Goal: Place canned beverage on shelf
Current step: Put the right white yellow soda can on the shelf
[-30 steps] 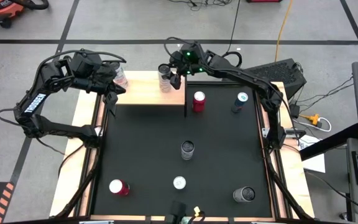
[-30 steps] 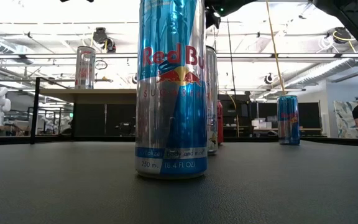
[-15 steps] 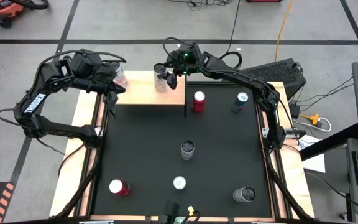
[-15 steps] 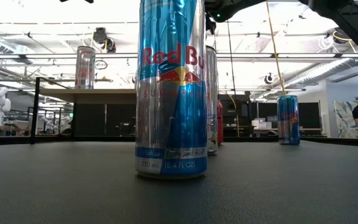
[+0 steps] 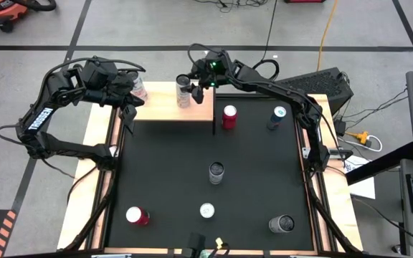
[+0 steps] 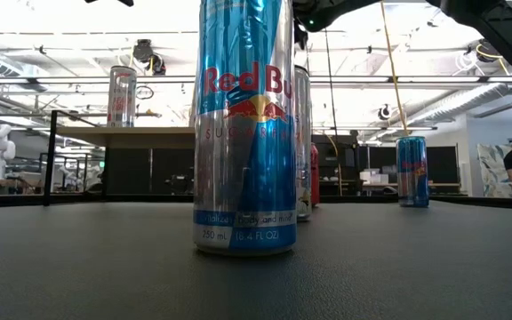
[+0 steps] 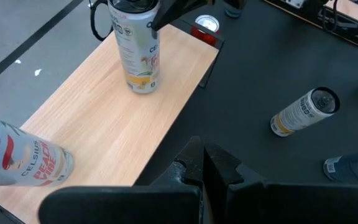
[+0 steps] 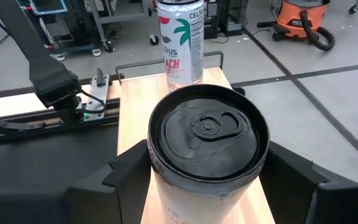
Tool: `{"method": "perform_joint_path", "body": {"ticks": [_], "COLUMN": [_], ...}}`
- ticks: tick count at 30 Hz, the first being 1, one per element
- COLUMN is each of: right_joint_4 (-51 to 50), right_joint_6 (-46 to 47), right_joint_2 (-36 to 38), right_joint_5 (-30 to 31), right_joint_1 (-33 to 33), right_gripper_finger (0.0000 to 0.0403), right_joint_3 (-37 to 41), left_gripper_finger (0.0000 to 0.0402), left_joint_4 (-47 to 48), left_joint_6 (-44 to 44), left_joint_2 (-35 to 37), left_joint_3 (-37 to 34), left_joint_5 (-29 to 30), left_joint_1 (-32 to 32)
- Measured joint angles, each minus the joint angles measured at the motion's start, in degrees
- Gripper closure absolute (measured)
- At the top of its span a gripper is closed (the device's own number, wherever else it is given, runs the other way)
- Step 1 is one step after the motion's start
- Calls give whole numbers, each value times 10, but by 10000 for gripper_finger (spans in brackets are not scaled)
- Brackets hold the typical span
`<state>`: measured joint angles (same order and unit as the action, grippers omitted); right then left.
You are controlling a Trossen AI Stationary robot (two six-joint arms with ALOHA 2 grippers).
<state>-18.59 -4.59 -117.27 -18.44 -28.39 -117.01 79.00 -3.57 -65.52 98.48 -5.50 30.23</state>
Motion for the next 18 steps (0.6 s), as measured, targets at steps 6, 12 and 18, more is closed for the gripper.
{"method": "perform_joint_path", "body": {"ticks": [6,12,18], "right_joint_4": [2,3,3], "right_joint_6": [-41,-52,-74], "right_joint_2": [0,0,0], "right_joint_5": [21,21,24], "right_joint_1": [11,16,13], "right_gripper_finger": [170,169,169], "right_joint_3": [0,0,0], "left_gripper_finger": [401,401,401], "left_joint_4": [0,0,0], "left_joint_6": [0,0,0], "left_joint_2": [0,-1,-1], "left_joint_3": [0,0,0], "left_joint_5": [0,0,0], "left_joint_1": [0,0,0]}}
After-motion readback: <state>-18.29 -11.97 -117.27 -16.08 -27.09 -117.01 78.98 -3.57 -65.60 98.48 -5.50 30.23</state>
